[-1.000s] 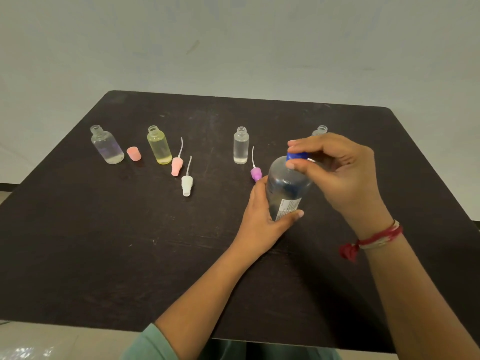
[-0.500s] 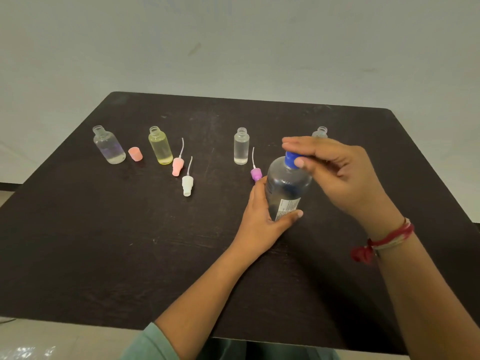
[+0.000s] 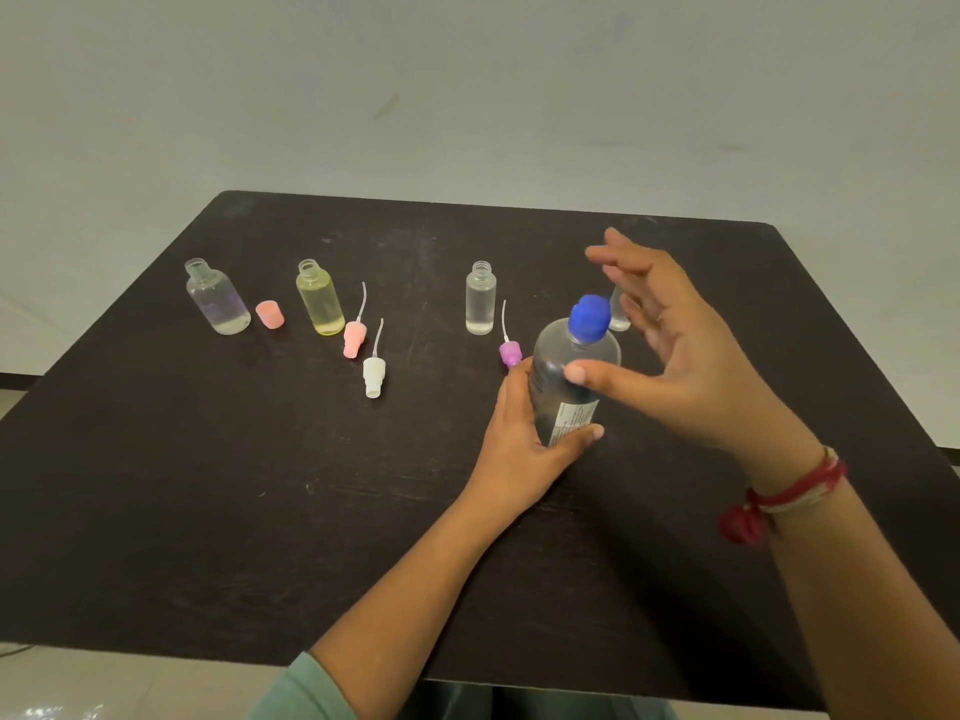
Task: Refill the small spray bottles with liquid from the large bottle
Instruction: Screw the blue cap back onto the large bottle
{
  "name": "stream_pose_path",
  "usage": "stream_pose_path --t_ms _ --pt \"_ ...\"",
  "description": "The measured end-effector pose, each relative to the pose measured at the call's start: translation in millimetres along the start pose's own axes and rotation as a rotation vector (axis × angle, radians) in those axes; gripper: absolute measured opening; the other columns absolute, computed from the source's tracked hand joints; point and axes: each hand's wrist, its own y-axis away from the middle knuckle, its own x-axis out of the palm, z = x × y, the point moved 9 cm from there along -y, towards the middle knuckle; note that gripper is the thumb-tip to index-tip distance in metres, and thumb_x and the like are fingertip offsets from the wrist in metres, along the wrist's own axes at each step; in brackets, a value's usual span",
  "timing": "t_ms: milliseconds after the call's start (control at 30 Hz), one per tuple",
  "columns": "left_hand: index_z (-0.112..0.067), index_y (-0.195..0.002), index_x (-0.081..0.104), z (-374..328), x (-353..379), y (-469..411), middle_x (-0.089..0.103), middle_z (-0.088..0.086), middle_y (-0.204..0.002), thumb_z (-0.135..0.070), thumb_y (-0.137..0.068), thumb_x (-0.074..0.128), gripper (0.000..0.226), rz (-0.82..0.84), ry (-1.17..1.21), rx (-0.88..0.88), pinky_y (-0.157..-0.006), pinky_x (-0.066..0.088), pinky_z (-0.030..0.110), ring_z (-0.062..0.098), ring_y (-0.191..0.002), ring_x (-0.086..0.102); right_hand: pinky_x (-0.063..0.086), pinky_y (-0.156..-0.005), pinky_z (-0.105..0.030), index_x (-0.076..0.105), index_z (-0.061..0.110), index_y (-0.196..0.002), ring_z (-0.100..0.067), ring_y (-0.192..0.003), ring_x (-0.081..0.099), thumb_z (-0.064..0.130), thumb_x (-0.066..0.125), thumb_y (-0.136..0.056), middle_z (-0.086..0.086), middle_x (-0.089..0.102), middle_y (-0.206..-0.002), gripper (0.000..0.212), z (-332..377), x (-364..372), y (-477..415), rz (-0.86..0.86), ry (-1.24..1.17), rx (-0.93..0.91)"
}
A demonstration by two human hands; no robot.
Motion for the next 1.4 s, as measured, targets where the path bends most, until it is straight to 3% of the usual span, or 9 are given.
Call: stream_pose_path --t_ms 233,400,500,633,733,900,1133,1233,1400 --pt "-0.033 -0.134 0.034 2 -1 0 0.046 -0.006 -0.134 -0.029 -0.077 0.079 0.073 0.012 -0.001 -0.023 -0.103 0.043 0.028 0.003 -0.123 0.047 0.049 -0.093 -0.016 0.062 0.022 -0.117 -0.003 -0.112 0.06 0.01 0.065 -0.087 0.01 0.064 -0.115 0.033 5 -4 -13 -0.033 0.089 -0.086" --pt "-0.034 -0.135 0.034 3 -1 0 0.047 -0.007 -0.134 -0.033 -0.076 0.08 0.074 0.021 -0.003 -0.033 -0.103 0.043 0.027 0.002 -0.123 0.047 0.051 -0.075 -0.014 0.066 0.02 -0.092 -0.004 -0.084 0.064 0.027 0.083 -0.071 0.016 0.065 -0.09 0.028 1 -12 -10 -0.295 0.091 -0.027" --pt "-0.031 -0.133 0.036 2 -1 0 0.047 -0.007 -0.133 -0.029 -0.077 0.079 0.071 0.019 -0.007 -0.021 -0.1 0.041 0.018 -0.003 -0.122 0.046 0.043 -0.084 -0.008 0.059 0.024 -0.112 0.004 -0.098 0.058 0.046 0.081 -0.068 0.021 0.059 -0.102 0.054 0 -1 -6 -0.244 0.191 -0.011" --pt "-0.029 -0.135 0.036 2 -1 0 0.047 -0.005 -0.134 -0.029 -0.077 0.079 0.072 0.019 0.011 -0.02 -0.1 0.041 0.017 0.0 -0.123 0.046 0.036 -0.106 -0.015 0.038 0.023 -0.143 0.0 -0.132 0.042 0.02 0.071 -0.083 0.012 0.045 -0.143 0.068 -9 7 6 -0.065 -0.064 0.03" --pt "-0.033 -0.135 0.034 3 0 0 0.046 -0.005 -0.136 -0.031 -0.077 0.079 0.074 0.024 0.015 -0.031 -0.104 0.043 0.028 0.005 -0.125 0.046 0.045 -0.096 -0.015 0.056 0.013 -0.129 -0.004 -0.117 0.057 0.002 0.061 -0.089 0.007 0.061 -0.124 0.042 -3 -6 2 -0.113 0.033 -0.068" --pt "-0.037 -0.134 0.033 1 -1 0 0.047 -0.005 -0.135 -0.029 -0.077 0.08 0.074 0.013 0.008 -0.025 -0.104 0.042 0.029 0.003 -0.124 0.047 0.056 -0.083 -0.029 0.063 0.028 -0.099 -0.011 -0.09 0.067 0.016 0.082 -0.069 0.012 0.066 -0.097 0.037 -8 -12 -2 -0.294 -0.065 -0.006" --pt "-0.031 -0.133 0.037 1 -1 0 0.048 -0.005 -0.133 -0.026 -0.077 0.08 0.071 0.009 0.015 -0.008 -0.102 0.043 0.023 0.0 -0.122 0.048 0.039 -0.106 -0.02 0.038 0.029 -0.136 -0.006 -0.133 0.043 0.012 0.068 -0.082 0.006 0.047 -0.141 0.064 -8 13 8 -0.099 -0.174 -0.006" --pt "-0.035 -0.133 0.034 1 0 0 0.048 -0.005 -0.134 -0.027 -0.077 0.08 0.073 0.02 0.019 -0.015 -0.101 0.042 0.02 0.0 -0.122 0.048 0.044 -0.1 -0.018 0.052 0.021 -0.129 -0.004 -0.121 0.055 0.002 0.056 -0.09 0.01 0.058 -0.126 0.044 -5 5 7 -0.171 -0.054 -0.069" --pt "-0.037 -0.132 0.034 0 -1 0 0.048 -0.006 -0.133 -0.027 -0.077 0.08 0.073 0.018 0.013 -0.011 -0.103 0.042 0.025 0.0 -0.122 0.048 0.05 -0.082 -0.016 0.068 0.014 -0.105 -0.004 -0.091 0.065 0.001 0.079 -0.072 0.008 0.066 -0.098 0.037 -10 -7 3 -0.359 -0.122 -0.031"
